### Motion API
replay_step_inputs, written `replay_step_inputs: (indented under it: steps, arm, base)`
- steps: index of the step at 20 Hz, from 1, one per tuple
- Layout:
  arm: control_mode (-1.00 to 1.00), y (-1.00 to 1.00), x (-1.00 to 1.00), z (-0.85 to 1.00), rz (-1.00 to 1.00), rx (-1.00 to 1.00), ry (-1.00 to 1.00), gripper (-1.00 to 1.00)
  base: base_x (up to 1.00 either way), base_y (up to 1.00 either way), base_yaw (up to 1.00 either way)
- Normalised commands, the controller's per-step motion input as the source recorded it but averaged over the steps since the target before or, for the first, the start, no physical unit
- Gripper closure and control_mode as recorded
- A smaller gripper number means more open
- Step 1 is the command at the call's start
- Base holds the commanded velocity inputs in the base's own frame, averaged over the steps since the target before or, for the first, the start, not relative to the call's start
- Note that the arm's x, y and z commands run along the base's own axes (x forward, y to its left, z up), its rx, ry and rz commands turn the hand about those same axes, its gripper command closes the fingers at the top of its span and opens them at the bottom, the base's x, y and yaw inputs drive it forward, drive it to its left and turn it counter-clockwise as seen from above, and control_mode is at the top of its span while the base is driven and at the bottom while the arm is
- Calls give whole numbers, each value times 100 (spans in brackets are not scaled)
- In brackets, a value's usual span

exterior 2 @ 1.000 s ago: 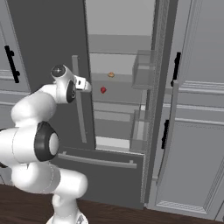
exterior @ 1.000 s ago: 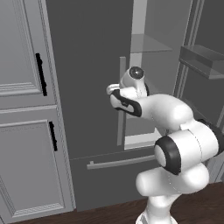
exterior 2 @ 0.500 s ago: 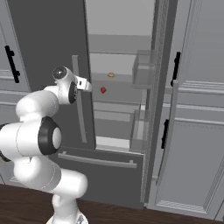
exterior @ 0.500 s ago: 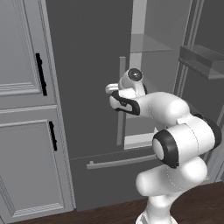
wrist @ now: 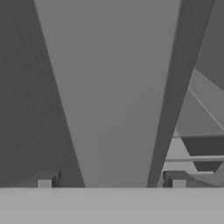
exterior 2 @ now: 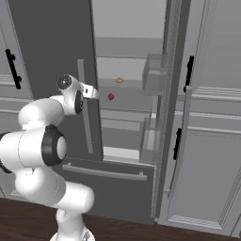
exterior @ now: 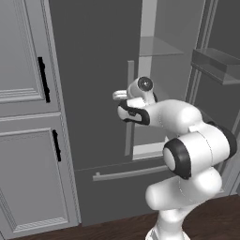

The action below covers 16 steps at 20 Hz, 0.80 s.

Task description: Take the strawberry from the fridge and place it on top of the pancake, located on the dining counter.

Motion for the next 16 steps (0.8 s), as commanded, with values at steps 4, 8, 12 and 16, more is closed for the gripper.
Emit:
replay_step_inputs:
  steps: [4, 8, 12, 16]
  arm:
    - [-100, 20, 63, -16, 0, 0, 1, 100]
    - [-100, 46, 18, -5, 2, 0, 0, 100]
    - [-100, 49, -54, 0, 7, 0, 0, 100]
    - [-100, 49, -100, 0, 7, 0, 0, 100]
  base:
    - [0, 0, 0]
    - [0, 0, 0]
    - [0, 0, 0]
    - [0, 0, 0]
